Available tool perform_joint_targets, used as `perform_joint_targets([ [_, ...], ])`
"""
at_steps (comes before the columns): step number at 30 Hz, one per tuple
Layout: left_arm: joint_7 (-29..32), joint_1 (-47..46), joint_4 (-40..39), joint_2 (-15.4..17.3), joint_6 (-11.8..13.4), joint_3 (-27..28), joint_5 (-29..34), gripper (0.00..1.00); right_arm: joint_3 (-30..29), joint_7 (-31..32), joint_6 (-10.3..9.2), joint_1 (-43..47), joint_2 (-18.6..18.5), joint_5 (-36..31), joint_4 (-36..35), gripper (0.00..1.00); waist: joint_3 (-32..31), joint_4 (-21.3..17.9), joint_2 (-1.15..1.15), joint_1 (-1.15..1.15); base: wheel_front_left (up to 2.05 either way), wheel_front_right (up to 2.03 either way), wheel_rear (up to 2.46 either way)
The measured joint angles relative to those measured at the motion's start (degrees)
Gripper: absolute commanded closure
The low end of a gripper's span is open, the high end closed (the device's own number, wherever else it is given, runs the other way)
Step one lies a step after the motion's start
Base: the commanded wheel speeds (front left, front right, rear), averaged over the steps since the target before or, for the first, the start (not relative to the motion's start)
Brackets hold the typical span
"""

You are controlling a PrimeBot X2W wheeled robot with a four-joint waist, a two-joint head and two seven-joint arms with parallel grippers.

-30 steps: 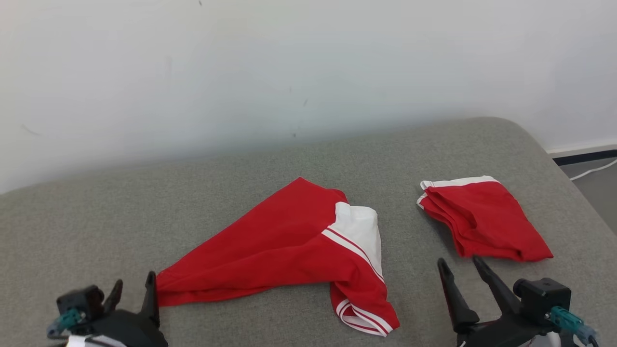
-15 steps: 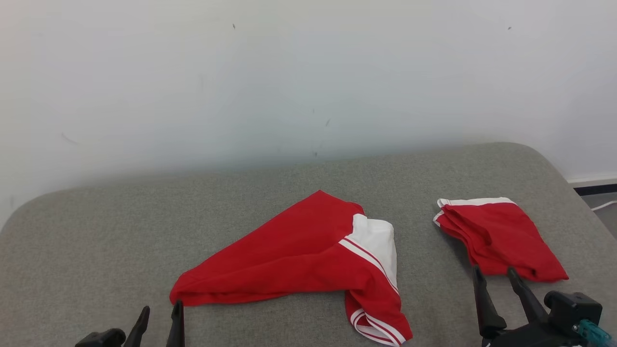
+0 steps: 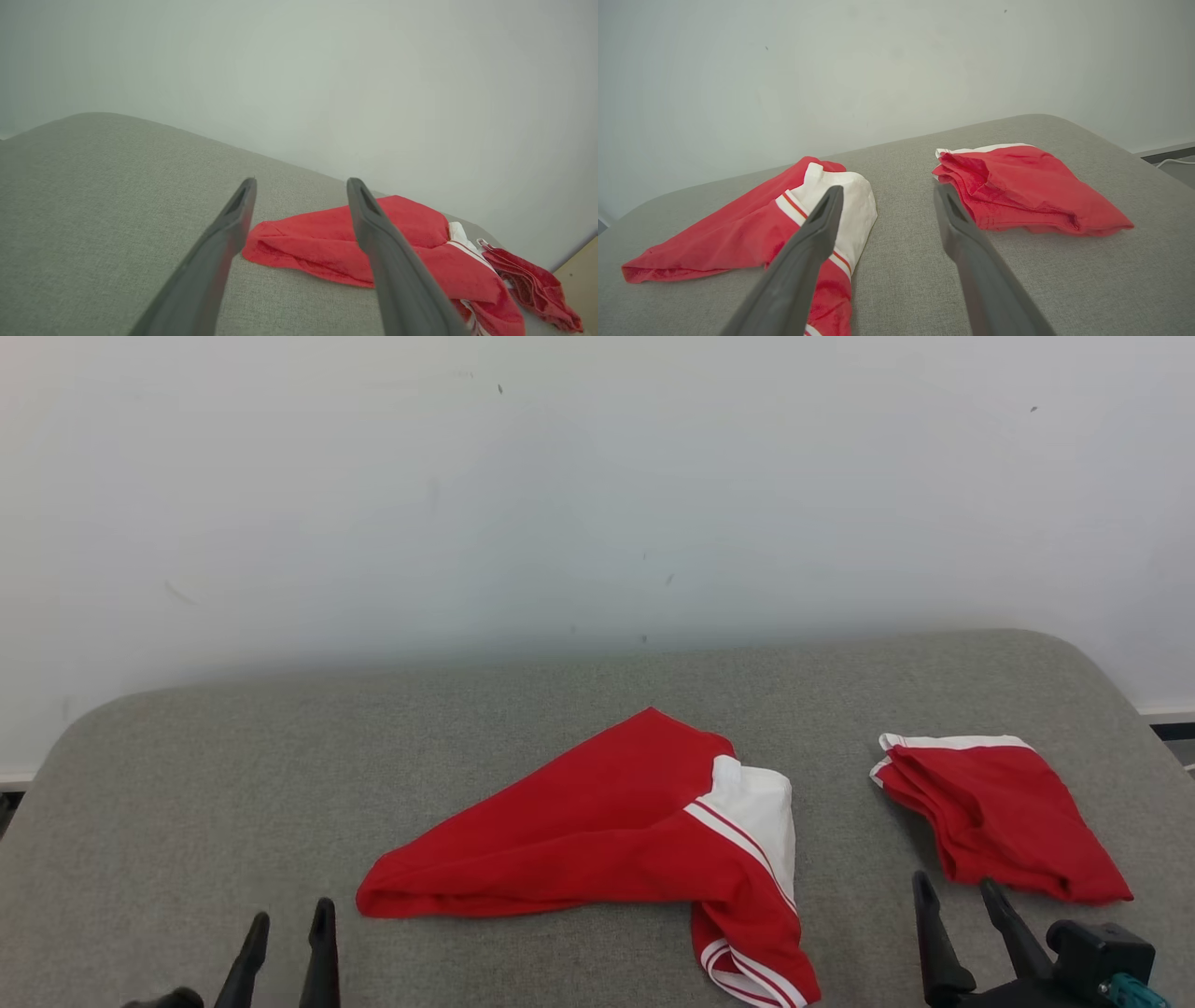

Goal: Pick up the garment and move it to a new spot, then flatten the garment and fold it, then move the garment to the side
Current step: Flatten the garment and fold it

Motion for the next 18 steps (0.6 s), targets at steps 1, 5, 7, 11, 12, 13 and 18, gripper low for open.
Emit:
perform_joint_targets([
  [1,0.0,0.7,0.0,1.1,-0.5,-1.3,1.6,0.0,0.0,0.0,0.0,0.0,-0.1,0.0,0.2,0.0,0.2,-0.1,0.0,-0.01,0.0,0.0,0.0],
  [5,0.9,0.7,0.1,2.7,-0.9,-2.9,3.1,0.0,0.0,0.0,0.0,0.0,-0.4,0.0,0.4,0.0,0.5,-0.2,0.0,0.0,0.0,0.0,0.0],
  [7,1.4,0.7,0.0,3.0,-0.9,-2.9,3.5,0.0,0.0,0.0,0.0,0.0,-0.6,0.0,0.5,0.0,0.7,-0.3,0.0,0.0,0.0,0.0,0.0],
  [11,2.0,0.6,-0.4,3.1,-0.7,-3.1,4.5,0.0,0.0,0.0,0.0,-0.3,-0.6,0.0,0.6,0.0,0.9,-0.4,0.0,0.0,0.0,0.0,0.0],
  [12,2.3,0.6,-0.4,3.1,-0.6,-3.0,4.5,0.0,0.0,0.0,0.0,-0.5,-0.6,0.0,0.7,0.0,0.9,-0.4,0.0,0.0,0.0,0.0,0.0],
  [13,2.4,0.6,-0.4,3.0,-0.4,-3.0,4.5,0.0,0.0,0.0,0.0,-0.8,-0.6,0.0,0.9,0.0,1.0,-0.5,0.0,0.0,0.0,0.0,0.0],
  [18,2.8,0.6,-0.4,2.9,0.0,-2.8,4.6,0.0,0.1,0.0,0.0,-1.2,-0.6,0.0,0.9,0.0,1.1,-0.7,0.0,0.0,0.0,0.0,0.0],
])
